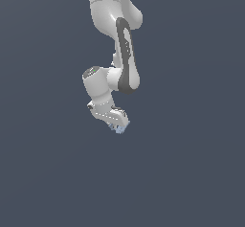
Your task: Pick up the object and move it to a goal position.
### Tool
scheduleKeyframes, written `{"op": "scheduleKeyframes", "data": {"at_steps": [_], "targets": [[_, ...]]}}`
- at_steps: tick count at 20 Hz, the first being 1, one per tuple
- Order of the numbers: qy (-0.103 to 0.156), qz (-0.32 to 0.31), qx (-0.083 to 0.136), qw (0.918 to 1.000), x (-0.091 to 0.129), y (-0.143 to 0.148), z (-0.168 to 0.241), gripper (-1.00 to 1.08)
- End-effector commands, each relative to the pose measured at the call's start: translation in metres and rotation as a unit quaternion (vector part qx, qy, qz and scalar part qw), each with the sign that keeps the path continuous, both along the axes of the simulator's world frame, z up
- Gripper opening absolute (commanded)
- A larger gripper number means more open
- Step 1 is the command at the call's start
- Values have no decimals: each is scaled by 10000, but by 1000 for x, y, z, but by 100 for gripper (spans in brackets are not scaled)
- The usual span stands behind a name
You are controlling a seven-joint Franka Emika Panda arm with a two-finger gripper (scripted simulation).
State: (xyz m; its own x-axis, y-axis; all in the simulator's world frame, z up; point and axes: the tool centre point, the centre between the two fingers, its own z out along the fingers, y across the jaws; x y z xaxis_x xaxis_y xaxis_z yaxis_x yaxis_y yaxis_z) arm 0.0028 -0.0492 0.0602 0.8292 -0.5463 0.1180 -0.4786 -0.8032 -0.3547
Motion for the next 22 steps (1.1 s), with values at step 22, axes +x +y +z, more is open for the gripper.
{"op": "scheduleKeyframes", "data": {"at_steps": [22], "targets": [[-3136,-375,-264,9485,120,-153,256,-100]]}}
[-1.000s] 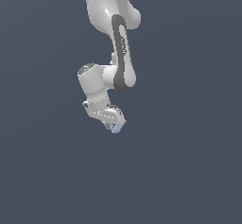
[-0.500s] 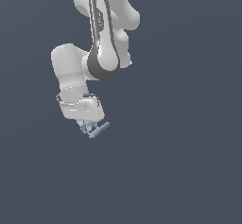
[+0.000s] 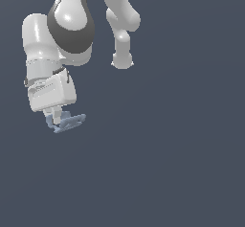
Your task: Pick up the object and move it to a goal position.
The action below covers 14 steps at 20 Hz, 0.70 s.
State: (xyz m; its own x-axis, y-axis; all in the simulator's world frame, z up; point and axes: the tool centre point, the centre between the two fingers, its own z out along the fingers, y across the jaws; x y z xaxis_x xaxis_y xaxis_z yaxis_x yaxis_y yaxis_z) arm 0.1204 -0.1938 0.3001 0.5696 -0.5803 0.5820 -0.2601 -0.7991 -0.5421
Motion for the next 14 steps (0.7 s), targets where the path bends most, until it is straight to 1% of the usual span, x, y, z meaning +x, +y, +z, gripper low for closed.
{"op": "scheduleKeyframes", "data": {"at_steps": [1,8,14], "targets": [[-294,-30,-23,9996,3,-13,26,-100],[-1027,-100,-66,9946,3,-45,93,-100],[-1480,-139,-87,9889,-3,-64,134,-100]]}}
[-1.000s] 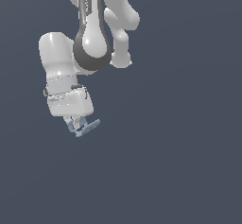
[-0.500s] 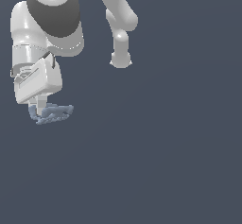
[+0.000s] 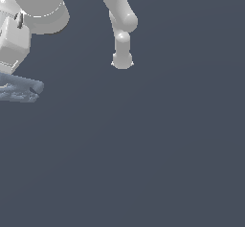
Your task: Pick up the object and move it to a goal position.
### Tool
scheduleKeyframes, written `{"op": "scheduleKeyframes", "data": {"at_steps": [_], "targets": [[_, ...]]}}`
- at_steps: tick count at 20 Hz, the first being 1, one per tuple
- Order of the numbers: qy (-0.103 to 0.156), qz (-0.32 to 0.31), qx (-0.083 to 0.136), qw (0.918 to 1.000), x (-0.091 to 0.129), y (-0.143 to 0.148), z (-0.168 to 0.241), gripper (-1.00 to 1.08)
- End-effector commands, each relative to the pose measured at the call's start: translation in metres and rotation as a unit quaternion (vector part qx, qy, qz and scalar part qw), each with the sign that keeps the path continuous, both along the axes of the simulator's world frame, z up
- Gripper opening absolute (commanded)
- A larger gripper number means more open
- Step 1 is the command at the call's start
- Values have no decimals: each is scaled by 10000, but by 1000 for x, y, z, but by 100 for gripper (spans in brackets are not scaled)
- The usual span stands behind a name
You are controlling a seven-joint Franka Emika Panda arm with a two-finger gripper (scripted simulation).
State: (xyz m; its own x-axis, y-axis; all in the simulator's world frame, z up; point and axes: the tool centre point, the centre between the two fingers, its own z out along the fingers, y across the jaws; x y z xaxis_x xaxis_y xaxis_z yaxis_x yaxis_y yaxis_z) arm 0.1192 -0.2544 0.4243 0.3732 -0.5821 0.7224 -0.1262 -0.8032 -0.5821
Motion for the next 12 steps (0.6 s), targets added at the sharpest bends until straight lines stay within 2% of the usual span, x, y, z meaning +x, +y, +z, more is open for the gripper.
{"op": "scheduleKeyframes", "data": {"at_steps": [1,6,12], "targets": [[-167,-9,-7,9999,-2,-6,15,-100],[-380,-25,-13,9993,-6,-15,33,-100],[-470,-30,-13,9989,-8,-19,41,-100]]}}
